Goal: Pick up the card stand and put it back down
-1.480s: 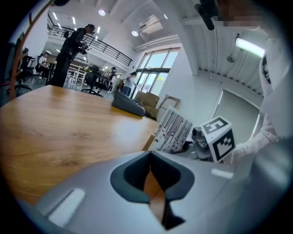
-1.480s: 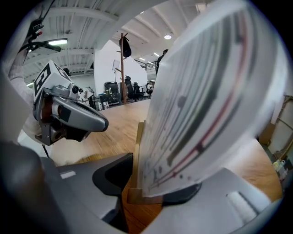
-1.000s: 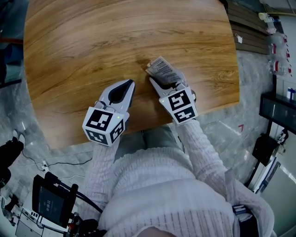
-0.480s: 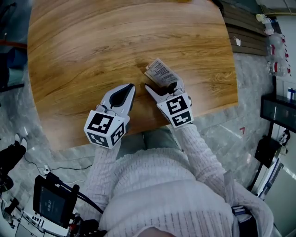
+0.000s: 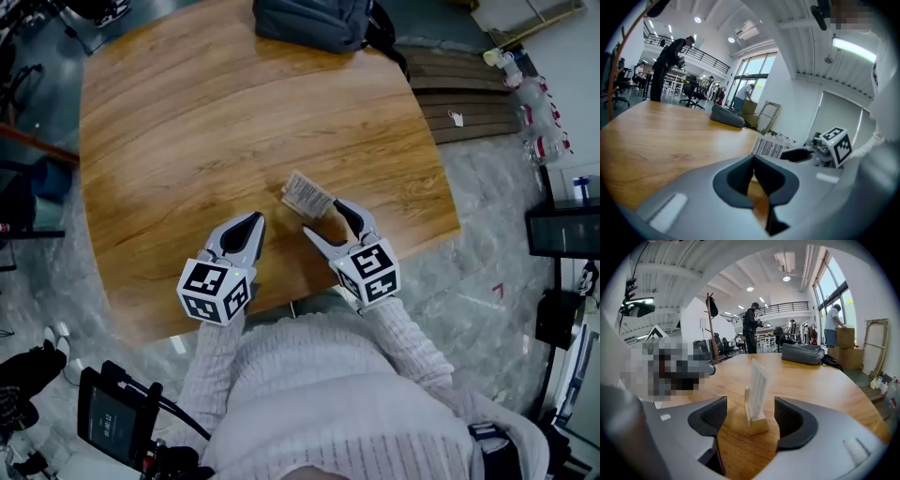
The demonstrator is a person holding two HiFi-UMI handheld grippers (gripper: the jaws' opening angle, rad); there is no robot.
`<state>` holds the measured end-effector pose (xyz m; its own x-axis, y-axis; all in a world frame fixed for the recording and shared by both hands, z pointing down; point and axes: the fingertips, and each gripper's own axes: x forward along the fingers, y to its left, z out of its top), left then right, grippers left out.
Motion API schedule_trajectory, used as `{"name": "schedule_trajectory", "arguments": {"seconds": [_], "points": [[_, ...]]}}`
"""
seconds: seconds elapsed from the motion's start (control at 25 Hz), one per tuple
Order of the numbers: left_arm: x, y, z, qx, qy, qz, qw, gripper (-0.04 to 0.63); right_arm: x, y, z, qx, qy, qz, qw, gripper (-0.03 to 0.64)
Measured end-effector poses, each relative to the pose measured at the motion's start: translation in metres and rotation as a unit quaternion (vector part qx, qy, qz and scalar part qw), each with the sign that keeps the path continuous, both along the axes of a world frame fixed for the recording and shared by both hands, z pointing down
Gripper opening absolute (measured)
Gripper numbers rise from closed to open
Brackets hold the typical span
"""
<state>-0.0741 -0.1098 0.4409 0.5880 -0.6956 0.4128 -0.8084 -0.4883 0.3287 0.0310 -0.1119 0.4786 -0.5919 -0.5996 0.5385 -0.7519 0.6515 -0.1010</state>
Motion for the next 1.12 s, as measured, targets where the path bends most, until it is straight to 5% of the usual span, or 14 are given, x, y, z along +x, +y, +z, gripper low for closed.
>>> {"name": "schedule_trajectory", "arguments": {"seconds": [0.36, 0.64, 1.12], "points": [[0.034, 0.0, -0.007, 0.023, -0.009, 0.056, 0.9981, 0.008, 0.011, 0.014, -0.034, 0.028, -0.024, 0.003, 0.999, 0.207], [0.051, -0.001, -0.011, 0.042, -0.006, 0.085, 0.9955, 0.008, 0.0, 0.005, -0.062, 0.066, -0.059, -0.014, 0.996, 0.0], [0.059, 0.003, -0.005, 0.032, -0.014, 0.1, 0.9944, 0.008, -0.023, 0.016, -0.055, 0.047, -0.052, -0.064, 0.995, 0.0]]}}
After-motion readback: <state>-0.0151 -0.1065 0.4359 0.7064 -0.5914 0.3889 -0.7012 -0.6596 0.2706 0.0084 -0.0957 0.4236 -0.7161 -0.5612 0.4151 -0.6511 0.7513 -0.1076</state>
